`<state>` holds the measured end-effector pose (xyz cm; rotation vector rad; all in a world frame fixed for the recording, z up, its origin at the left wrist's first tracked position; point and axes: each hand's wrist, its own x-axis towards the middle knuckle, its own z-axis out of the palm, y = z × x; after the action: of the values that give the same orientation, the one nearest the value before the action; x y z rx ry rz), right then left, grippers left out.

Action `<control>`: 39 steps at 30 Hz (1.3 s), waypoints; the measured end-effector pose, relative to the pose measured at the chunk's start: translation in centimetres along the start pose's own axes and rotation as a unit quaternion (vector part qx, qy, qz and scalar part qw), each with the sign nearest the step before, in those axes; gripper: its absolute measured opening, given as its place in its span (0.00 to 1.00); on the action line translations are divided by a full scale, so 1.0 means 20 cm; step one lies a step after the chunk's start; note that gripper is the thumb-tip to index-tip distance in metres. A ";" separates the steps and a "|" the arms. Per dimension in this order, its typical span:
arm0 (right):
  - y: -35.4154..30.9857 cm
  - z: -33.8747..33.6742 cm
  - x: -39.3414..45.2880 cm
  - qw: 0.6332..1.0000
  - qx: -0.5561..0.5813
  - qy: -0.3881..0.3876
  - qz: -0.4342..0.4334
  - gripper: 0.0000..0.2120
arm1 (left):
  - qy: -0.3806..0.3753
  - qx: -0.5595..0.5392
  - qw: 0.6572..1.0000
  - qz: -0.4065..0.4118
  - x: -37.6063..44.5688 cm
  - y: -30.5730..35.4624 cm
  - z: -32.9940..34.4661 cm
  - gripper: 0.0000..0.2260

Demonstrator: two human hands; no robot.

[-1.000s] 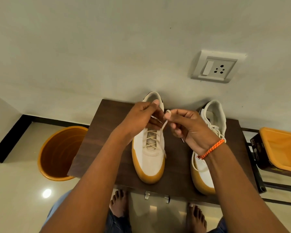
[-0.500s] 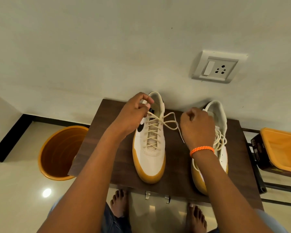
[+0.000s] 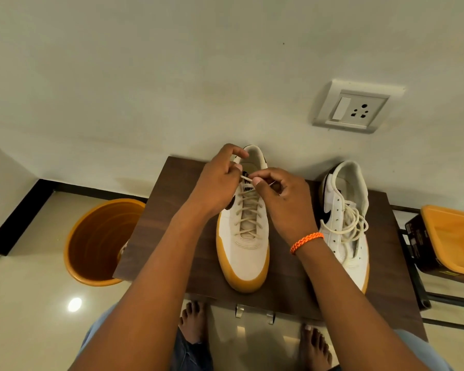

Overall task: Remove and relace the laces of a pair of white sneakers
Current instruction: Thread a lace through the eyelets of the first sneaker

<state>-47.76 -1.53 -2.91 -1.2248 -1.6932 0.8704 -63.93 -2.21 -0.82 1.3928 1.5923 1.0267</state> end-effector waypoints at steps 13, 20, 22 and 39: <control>0.04 0.09 0.01 0.997 -0.059 0.040 -0.024 0.05 | 0.019 0.009 1.000 0.019 0.03 -0.04 -0.02 0.12; 0.03 0.11 0.01 0.995 -0.078 0.053 -0.023 0.04 | 0.025 0.013 1.000 0.015 0.04 -0.06 -0.03 0.12; 0.05 0.12 0.01 0.993 -0.092 0.071 -0.015 0.04 | 0.033 0.027 0.999 -0.002 0.05 -0.08 -0.03 0.09; 0.05 0.17 0.02 0.983 -0.143 0.063 0.094 0.04 | 0.034 0.186 0.979 -0.070 0.05 -0.15 -0.05 0.07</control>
<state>-50.49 -1.02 -5.09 -1.6196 -1.6575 0.6567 -66.16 -1.50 -3.25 1.4719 1.9791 0.7231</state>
